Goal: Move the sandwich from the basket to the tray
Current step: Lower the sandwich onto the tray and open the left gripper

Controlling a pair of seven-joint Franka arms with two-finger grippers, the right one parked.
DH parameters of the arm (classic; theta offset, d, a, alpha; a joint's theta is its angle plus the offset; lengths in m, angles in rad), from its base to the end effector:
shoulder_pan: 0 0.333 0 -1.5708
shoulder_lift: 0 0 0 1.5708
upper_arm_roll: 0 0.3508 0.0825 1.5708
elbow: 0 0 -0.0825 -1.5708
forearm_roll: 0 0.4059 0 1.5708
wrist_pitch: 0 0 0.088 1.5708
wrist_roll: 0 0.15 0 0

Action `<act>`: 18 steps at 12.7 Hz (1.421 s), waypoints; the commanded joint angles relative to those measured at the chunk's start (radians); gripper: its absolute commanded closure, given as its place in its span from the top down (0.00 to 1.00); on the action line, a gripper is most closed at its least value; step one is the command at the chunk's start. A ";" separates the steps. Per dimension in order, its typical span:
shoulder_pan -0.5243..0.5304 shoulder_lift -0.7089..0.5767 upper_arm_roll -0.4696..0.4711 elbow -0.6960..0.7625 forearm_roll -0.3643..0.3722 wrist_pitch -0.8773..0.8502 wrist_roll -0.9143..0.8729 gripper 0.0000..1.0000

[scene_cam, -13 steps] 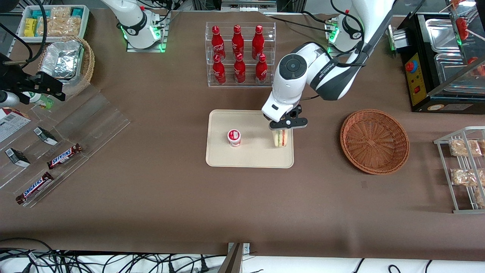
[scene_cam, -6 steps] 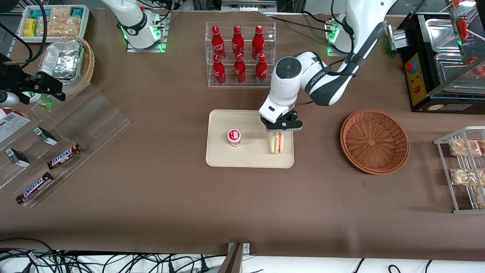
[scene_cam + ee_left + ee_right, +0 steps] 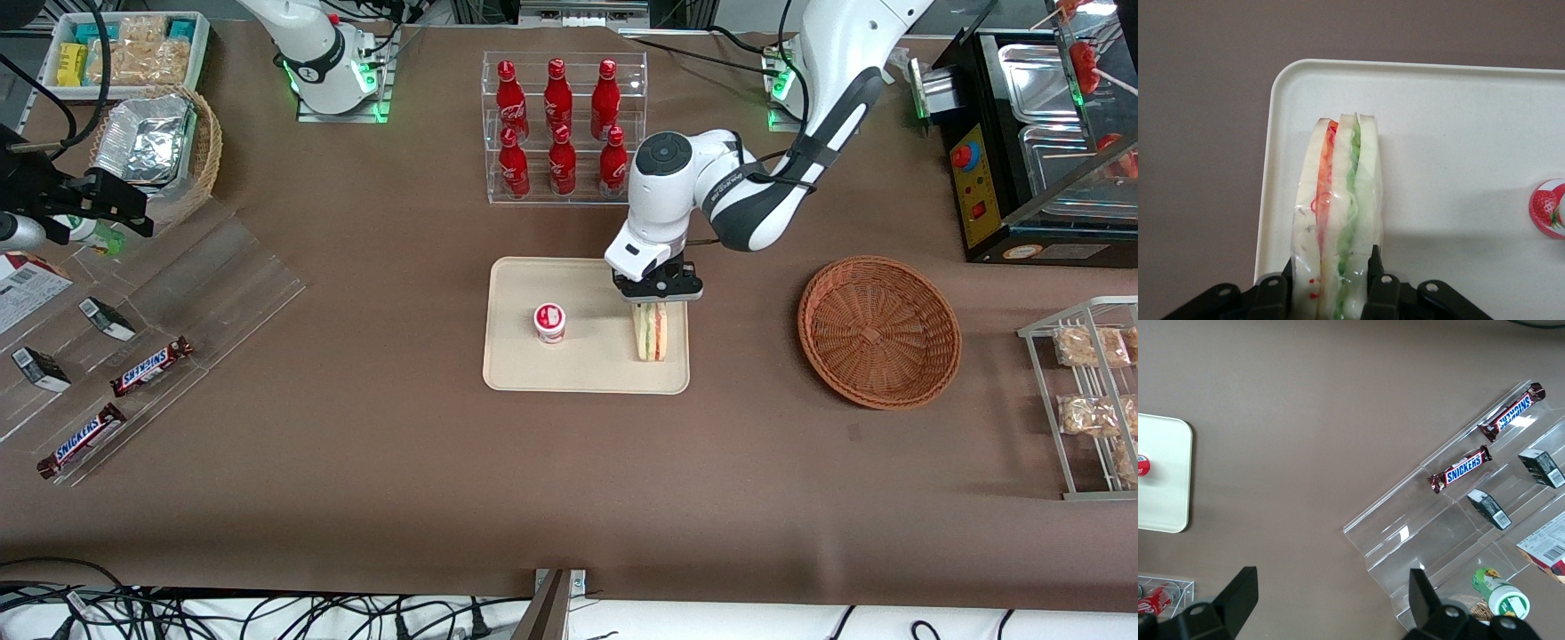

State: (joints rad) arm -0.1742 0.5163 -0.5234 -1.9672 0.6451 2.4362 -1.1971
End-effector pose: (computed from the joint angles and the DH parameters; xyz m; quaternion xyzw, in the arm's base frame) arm 0.5165 -0.3984 0.2140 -0.9948 -0.0378 -0.0910 0.0249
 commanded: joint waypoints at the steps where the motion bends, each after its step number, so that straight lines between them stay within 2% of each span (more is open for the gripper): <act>1: -0.021 0.005 -0.001 0.001 0.031 0.004 -0.036 0.40; 12: -0.030 0.021 0.006 0.008 0.061 0.004 -0.070 0.43; 13: -0.030 0.021 0.006 0.010 0.061 0.004 -0.071 0.49; 16: -0.031 0.022 0.006 0.011 0.061 0.004 -0.081 0.58; 17: -0.033 0.022 0.006 0.011 0.062 0.004 -0.085 0.66; 18: -0.033 0.022 0.005 0.014 0.062 0.004 -0.087 0.80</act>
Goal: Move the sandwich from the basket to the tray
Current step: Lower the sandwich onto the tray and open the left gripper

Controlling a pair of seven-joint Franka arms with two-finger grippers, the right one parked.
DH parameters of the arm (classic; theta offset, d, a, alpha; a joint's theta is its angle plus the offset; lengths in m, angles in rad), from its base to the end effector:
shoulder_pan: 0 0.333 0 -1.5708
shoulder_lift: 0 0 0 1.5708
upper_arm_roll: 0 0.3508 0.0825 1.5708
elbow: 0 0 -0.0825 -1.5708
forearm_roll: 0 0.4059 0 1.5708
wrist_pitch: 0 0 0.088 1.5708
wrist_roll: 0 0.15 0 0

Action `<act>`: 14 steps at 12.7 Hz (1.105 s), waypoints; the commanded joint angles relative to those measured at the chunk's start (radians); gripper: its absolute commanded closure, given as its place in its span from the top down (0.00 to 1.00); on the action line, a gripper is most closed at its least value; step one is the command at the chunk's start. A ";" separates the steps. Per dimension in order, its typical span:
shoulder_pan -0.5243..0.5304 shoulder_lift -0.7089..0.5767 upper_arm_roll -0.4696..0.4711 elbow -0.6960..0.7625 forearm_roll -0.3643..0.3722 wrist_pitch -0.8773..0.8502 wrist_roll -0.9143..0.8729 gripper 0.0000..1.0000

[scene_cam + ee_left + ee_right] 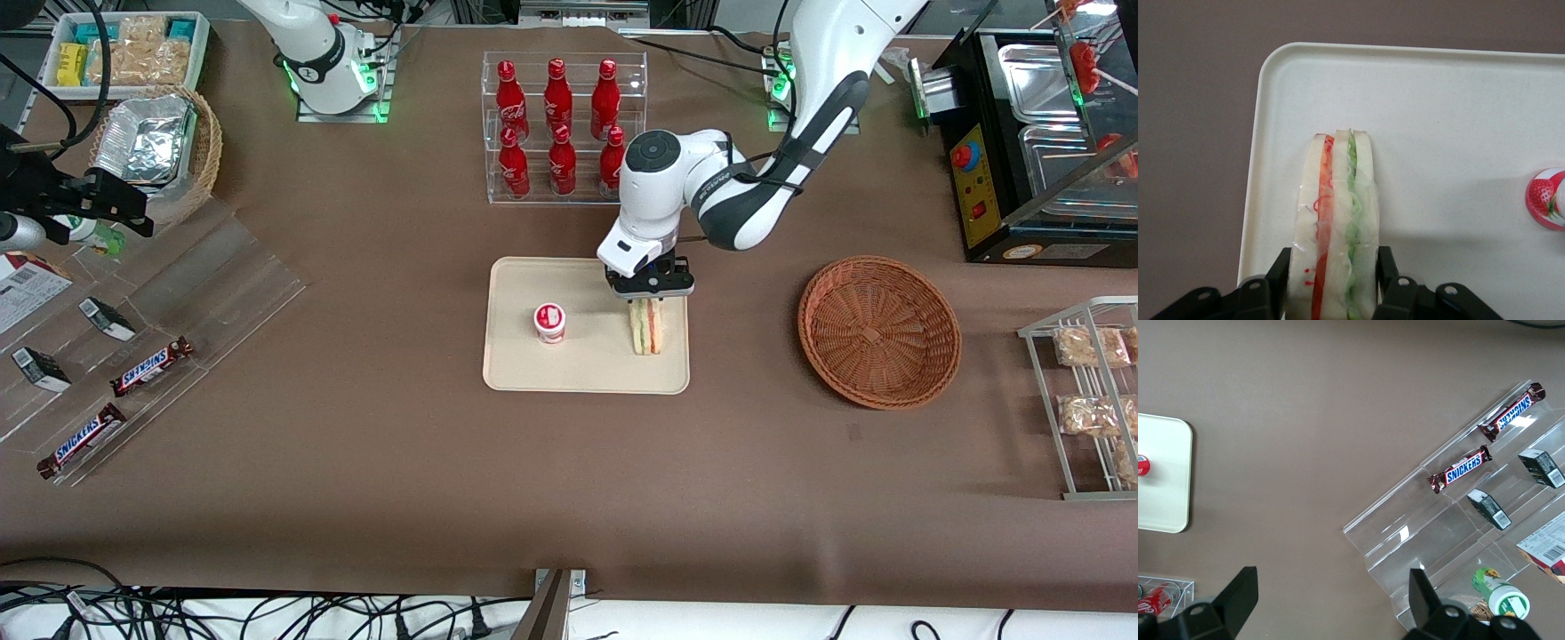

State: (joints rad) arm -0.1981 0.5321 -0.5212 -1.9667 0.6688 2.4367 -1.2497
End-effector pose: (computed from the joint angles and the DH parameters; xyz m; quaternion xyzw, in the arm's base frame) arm 0.5066 -0.4090 0.2050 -0.9945 -0.0438 -0.0916 0.0271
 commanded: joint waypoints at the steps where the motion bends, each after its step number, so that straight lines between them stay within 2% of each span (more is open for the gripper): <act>1: -0.009 0.006 0.001 0.017 0.037 0.004 -0.052 0.98; 3: -0.015 0.006 -0.002 0.058 0.034 -0.002 -0.137 1.00; 6: -0.021 -0.009 -0.017 0.106 -0.004 -0.085 -0.136 1.00; 8: 0.000 -0.014 -0.077 0.176 -0.047 -0.190 -0.129 1.00; 10: 0.020 -0.021 -0.104 0.268 -0.124 -0.313 -0.072 1.00; 12: 0.040 -0.023 -0.105 0.398 -0.268 -0.472 0.115 1.00; 14: 0.100 -0.023 -0.105 0.517 -0.355 -0.632 0.283 1.00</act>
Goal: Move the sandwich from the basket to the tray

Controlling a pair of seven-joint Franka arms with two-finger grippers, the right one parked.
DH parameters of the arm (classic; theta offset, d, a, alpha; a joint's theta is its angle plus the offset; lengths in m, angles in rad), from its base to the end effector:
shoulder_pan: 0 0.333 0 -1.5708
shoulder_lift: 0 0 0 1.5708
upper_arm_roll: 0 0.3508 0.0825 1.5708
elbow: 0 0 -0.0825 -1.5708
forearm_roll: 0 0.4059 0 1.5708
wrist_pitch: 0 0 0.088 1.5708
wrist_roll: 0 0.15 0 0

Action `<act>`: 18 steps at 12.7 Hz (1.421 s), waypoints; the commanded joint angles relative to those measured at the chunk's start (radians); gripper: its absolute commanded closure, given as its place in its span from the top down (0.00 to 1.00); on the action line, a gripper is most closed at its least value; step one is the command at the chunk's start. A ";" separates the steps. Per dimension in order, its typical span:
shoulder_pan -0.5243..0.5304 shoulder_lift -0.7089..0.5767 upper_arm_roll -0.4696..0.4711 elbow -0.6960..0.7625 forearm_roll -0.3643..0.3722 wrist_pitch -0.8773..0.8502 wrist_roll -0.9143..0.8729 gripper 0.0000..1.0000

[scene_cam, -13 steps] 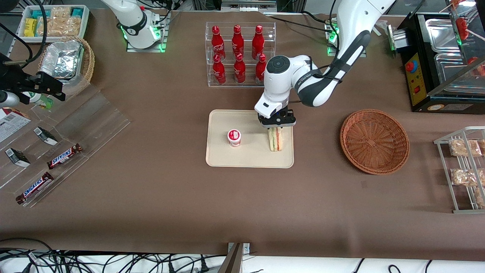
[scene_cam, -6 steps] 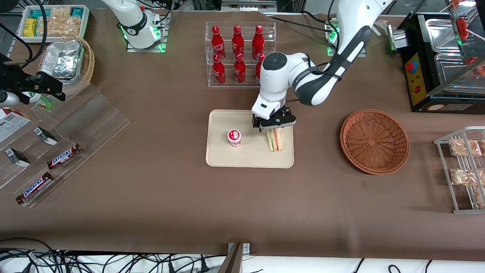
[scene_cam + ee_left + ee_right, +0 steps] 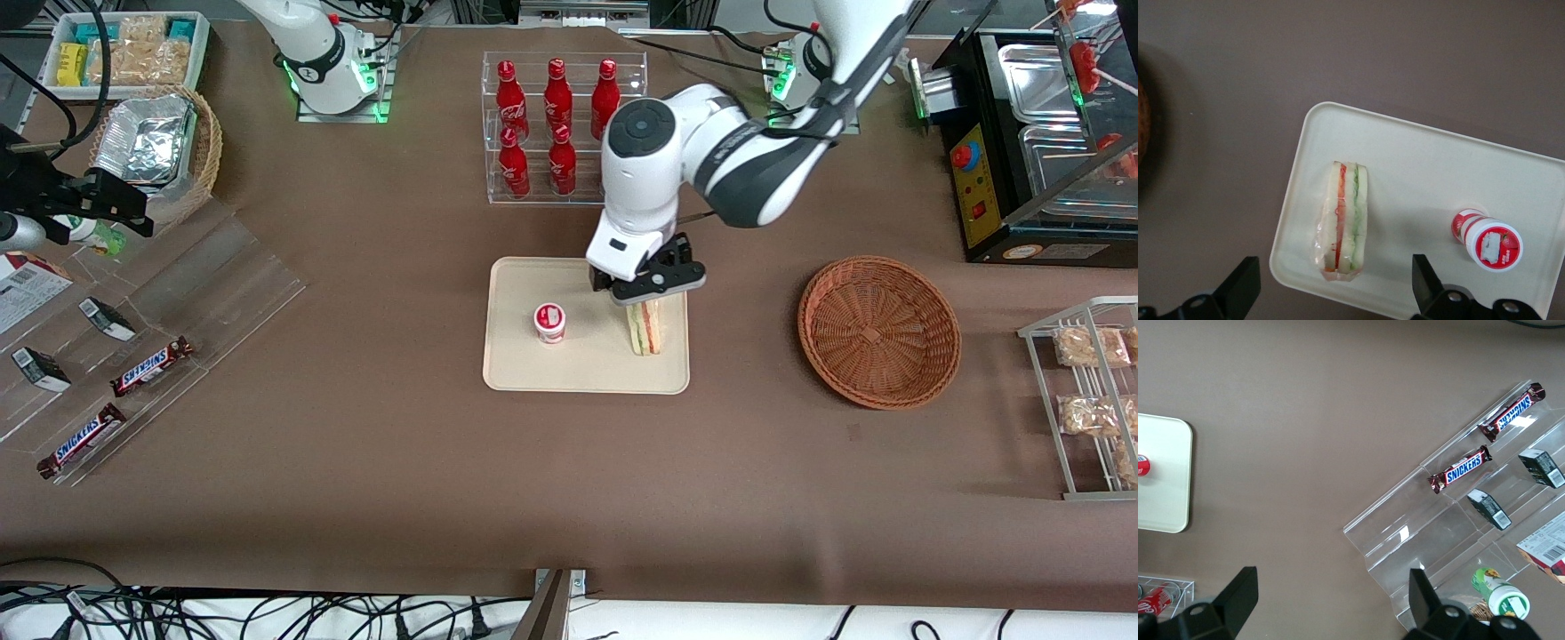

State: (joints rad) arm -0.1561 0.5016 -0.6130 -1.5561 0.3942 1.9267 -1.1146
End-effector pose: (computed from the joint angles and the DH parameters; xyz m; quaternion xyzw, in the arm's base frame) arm 0.5737 -0.4184 0.3740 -0.9909 -0.1266 -0.0251 0.0379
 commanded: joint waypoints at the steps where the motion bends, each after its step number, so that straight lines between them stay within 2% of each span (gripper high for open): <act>1: 0.102 0.002 -0.013 0.126 -0.110 -0.159 0.214 1.00; 6: 0.366 -0.083 -0.016 0.134 -0.208 -0.268 0.566 1.00; 13: 0.469 -0.087 -0.008 0.197 -0.196 -0.311 0.685 1.00; 15: 0.501 -0.087 0.015 0.200 -0.210 -0.317 0.827 1.00; 16: 0.450 -0.087 0.118 0.243 -0.233 -0.354 0.905 1.00; 18: 0.254 -0.089 0.464 0.329 -0.374 -0.432 1.089 1.00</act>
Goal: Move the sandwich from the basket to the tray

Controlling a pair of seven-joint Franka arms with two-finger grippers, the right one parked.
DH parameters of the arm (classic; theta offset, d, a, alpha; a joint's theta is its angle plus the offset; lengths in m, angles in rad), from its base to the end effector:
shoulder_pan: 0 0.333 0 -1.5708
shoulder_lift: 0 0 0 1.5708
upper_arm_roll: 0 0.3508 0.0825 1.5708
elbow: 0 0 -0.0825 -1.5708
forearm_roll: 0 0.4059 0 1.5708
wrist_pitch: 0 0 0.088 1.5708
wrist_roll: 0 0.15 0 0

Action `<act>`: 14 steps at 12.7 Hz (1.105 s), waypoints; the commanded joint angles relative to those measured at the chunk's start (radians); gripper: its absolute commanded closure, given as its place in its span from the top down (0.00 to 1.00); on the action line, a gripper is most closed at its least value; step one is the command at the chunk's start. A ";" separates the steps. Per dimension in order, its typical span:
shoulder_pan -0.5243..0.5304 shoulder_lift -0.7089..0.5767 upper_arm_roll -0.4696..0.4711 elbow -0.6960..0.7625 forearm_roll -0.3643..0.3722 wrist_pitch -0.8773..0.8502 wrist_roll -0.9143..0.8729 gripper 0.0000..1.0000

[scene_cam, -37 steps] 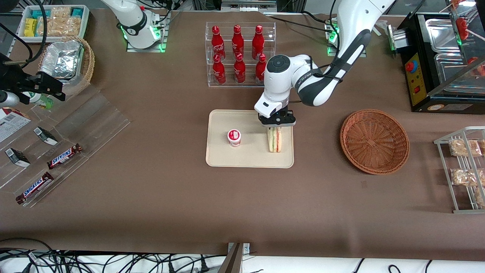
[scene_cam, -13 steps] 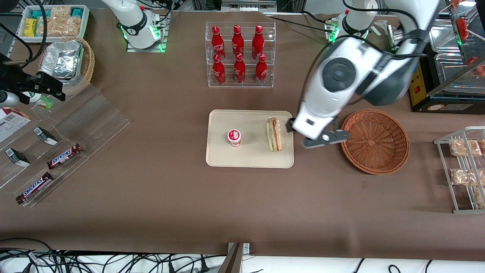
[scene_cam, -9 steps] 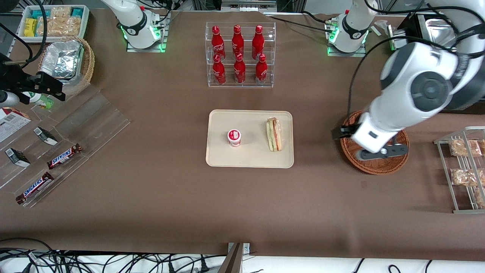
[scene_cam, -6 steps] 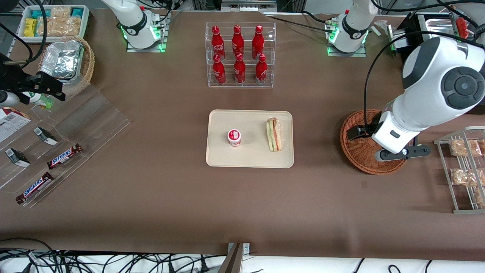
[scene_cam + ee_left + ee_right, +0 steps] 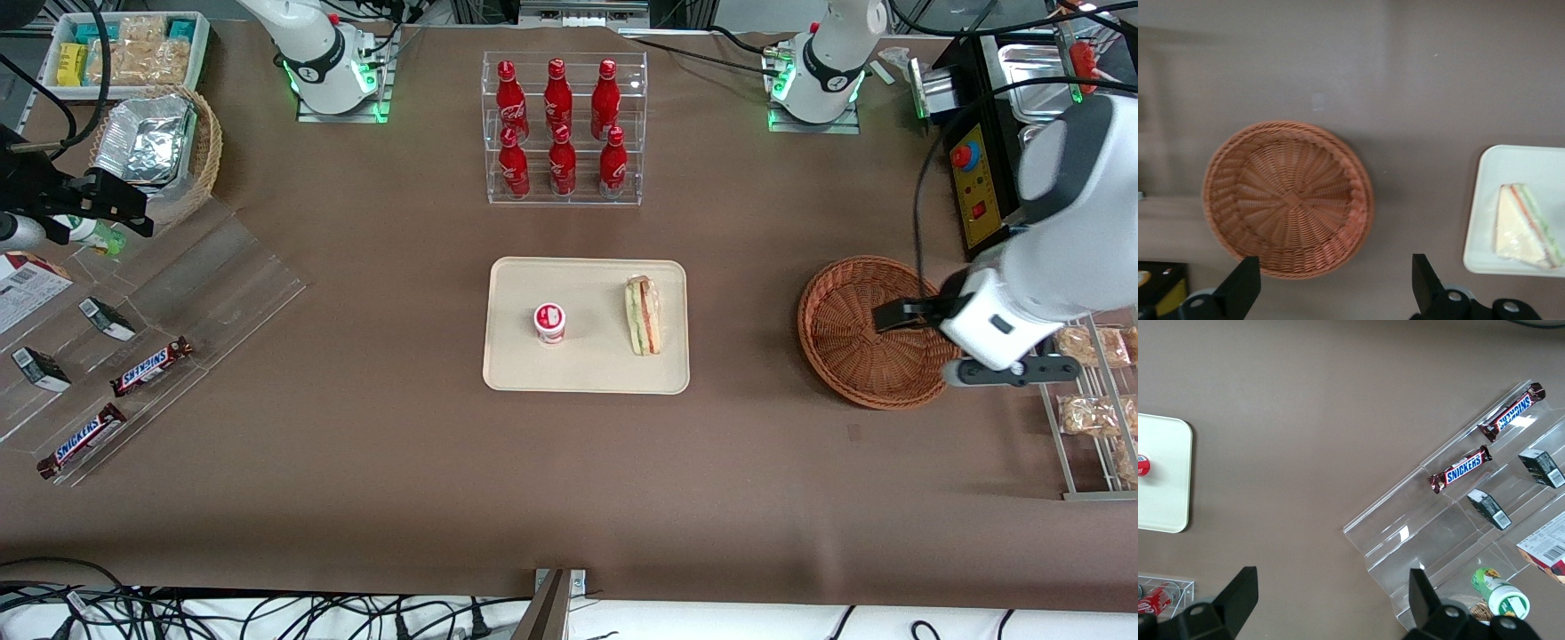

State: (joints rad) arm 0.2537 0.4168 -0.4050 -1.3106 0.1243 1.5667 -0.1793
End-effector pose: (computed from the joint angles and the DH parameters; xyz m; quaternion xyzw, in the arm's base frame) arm 0.6900 -0.0380 0.4935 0.9975 0.0207 -0.0664 0.0081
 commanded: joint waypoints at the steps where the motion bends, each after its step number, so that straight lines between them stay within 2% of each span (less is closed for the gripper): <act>1: -0.222 -0.010 0.379 0.086 -0.170 -0.076 0.222 1.00; 2: -0.272 -0.022 0.447 0.080 -0.182 -0.076 0.256 1.00; 4: -0.310 -0.023 0.502 0.074 -0.187 -0.076 0.290 1.00; 14: -0.315 -0.004 0.508 0.088 -0.184 -0.054 0.299 1.00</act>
State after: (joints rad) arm -0.0476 0.4026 0.0848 -1.2422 -0.0449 1.5125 0.0888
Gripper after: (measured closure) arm 0.000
